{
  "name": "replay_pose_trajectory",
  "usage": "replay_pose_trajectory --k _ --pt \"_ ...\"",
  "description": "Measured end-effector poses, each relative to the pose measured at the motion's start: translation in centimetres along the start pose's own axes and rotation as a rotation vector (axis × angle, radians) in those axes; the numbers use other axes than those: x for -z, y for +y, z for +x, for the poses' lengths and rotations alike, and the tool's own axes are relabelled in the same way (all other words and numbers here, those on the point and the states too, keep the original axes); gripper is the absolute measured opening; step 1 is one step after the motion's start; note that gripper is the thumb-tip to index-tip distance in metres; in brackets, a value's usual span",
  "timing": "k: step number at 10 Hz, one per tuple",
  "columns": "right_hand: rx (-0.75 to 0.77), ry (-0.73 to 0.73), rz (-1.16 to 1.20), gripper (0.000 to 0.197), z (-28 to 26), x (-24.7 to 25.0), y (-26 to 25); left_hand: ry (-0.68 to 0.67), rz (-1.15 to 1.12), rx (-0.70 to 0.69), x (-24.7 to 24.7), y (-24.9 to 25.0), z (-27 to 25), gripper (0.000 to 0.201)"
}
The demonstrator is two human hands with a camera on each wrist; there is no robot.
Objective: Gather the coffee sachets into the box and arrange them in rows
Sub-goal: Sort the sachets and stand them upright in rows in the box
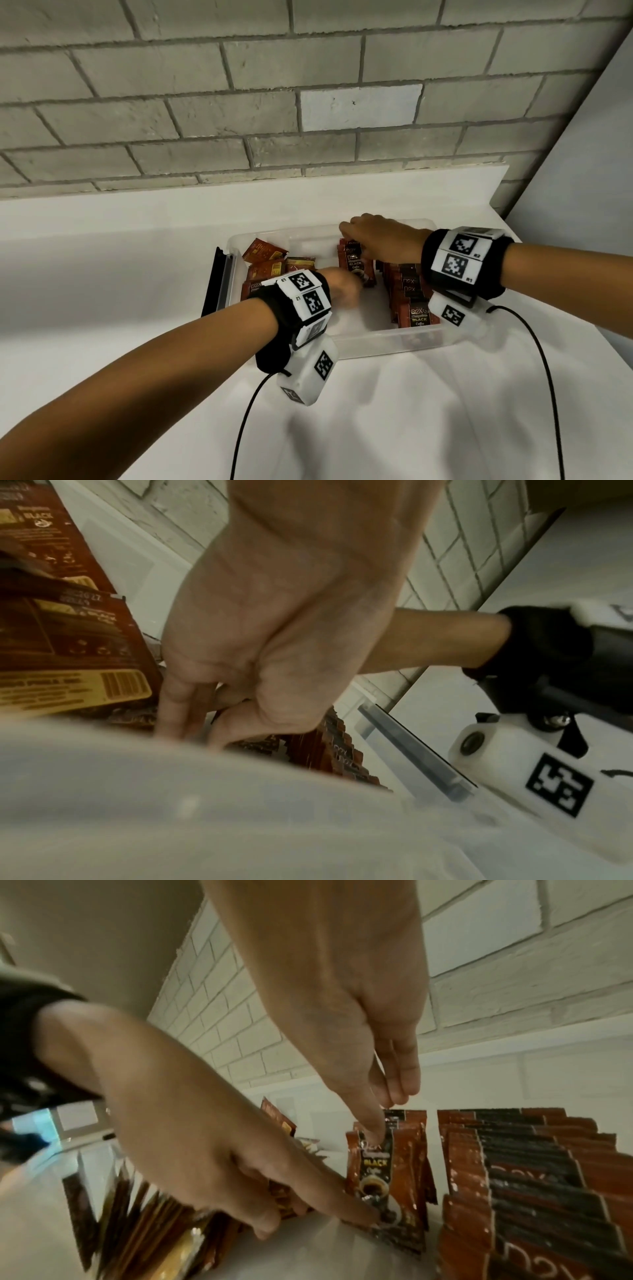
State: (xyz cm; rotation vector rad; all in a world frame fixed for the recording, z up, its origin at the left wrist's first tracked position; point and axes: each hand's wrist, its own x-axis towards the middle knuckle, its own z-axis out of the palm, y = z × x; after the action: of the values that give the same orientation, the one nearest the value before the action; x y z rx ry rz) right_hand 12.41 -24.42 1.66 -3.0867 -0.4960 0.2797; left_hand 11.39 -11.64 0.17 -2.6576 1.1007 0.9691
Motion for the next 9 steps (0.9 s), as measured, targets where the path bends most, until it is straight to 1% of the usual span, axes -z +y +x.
replay_pose_trajectory --k 1,2,3,4,5,6,7,8,9 --pt "-0.050 -0.051 0.076 0.024 -0.2 0.7 0.6 0.040 -0.060 -0.020 -0.5 -0.1 0.5 0.040" --pt "-0.080 -0.101 0.132 0.026 -0.5 1.0 1.0 0.034 -0.084 -0.002 -0.4 0.1 0.4 0.040" --pt "-0.029 -0.174 0.179 0.033 -0.9 1.4 1.1 0.058 -0.107 -0.007 -0.4 0.2 0.3 0.040" --pt "-0.011 -0.290 0.137 0.043 -1.5 1.7 0.7 0.059 -0.117 0.000 -0.4 0.3 0.4 0.040" --pt "-0.009 -0.340 0.086 0.043 -1.8 1.5 0.4 0.070 -0.156 0.016 0.0 0.5 0.0 0.038" --pt "-0.034 -0.359 0.091 0.042 -2.0 1.6 0.3 0.063 -0.159 0.013 0.7 0.4 -0.7 0.036" --pt "-0.050 -0.363 0.141 0.038 -1.9 1.9 0.3 0.086 -0.269 0.019 2.2 -0.8 -2.0 0.036" --pt "-0.075 -0.383 0.204 0.034 -1.5 2.4 -0.1 0.079 -0.421 0.030 3.8 -3.1 -3.9 0.041" --pt "-0.081 -0.414 0.264 0.035 -1.1 2.5 -0.9 0.035 -0.315 0.002 5.1 -5.5 -6.3 0.041"
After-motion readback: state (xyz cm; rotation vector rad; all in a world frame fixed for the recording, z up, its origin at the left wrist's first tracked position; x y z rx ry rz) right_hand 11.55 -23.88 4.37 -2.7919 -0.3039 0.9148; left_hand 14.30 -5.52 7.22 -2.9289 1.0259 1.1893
